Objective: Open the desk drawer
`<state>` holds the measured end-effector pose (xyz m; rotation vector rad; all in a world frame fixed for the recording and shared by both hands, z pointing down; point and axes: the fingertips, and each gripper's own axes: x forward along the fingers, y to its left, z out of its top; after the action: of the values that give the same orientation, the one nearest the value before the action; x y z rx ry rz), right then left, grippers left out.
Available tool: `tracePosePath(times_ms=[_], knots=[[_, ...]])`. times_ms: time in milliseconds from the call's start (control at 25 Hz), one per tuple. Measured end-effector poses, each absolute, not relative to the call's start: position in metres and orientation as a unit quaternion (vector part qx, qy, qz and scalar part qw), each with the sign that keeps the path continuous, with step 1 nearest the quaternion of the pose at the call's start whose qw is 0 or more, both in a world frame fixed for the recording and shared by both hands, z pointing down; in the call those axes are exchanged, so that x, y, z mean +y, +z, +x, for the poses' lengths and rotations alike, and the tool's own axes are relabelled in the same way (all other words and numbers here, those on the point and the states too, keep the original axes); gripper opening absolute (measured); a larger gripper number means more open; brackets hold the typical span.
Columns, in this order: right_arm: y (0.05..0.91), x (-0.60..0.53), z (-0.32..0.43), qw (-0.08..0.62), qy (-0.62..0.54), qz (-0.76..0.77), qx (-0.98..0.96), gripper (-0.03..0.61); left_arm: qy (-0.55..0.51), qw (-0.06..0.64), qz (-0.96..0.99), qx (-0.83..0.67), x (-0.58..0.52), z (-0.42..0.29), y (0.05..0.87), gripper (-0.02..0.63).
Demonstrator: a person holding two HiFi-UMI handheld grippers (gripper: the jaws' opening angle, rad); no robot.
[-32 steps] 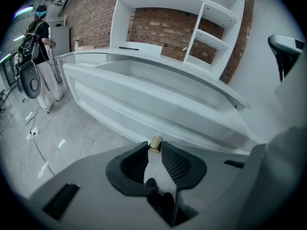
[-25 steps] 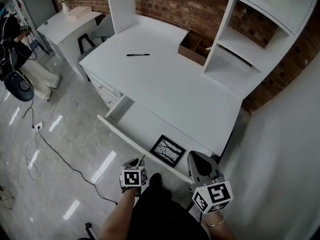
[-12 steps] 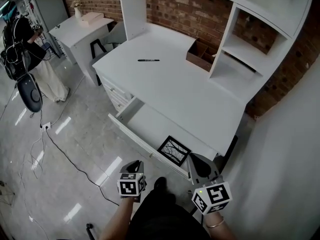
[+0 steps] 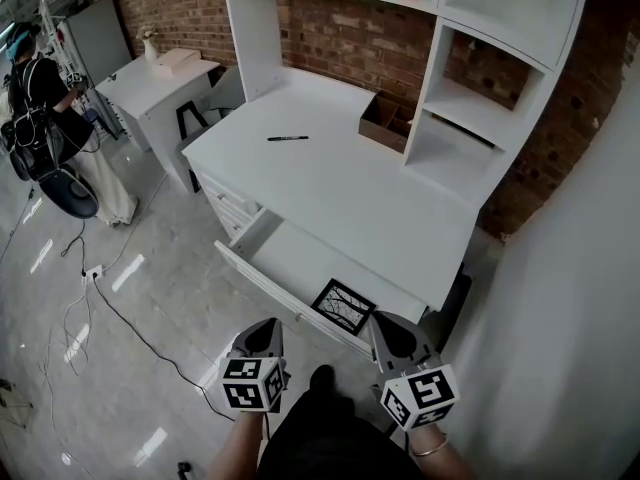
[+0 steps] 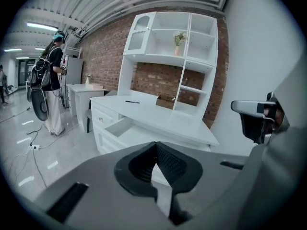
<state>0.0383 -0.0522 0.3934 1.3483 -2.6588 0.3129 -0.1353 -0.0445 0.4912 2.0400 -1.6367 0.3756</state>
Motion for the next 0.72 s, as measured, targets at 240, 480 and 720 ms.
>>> tracePosePath(times_ms=[240, 480, 720], knots=[[0.382, -0.045, 0.047, 0.063, 0.091, 0.453, -0.885, 0.005, 0.117, 0.212, 0.764, -0.598, -0.041, -0.125, 0.451, 0.009], [0.377, -0.043, 0.048, 0.057, 0.085, 0.453, -0.886, 0.005, 0.095, 0.185, 0.774, -0.598, -0.035, -0.120, 0.418, 0.009], [0.368, -0.044, 0.049, 0.066, 0.057, 0.460, -0.883, 0.003, 0.084, 0.167, 0.782, -0.594, -0.041, -0.119, 0.395, 0.009]])
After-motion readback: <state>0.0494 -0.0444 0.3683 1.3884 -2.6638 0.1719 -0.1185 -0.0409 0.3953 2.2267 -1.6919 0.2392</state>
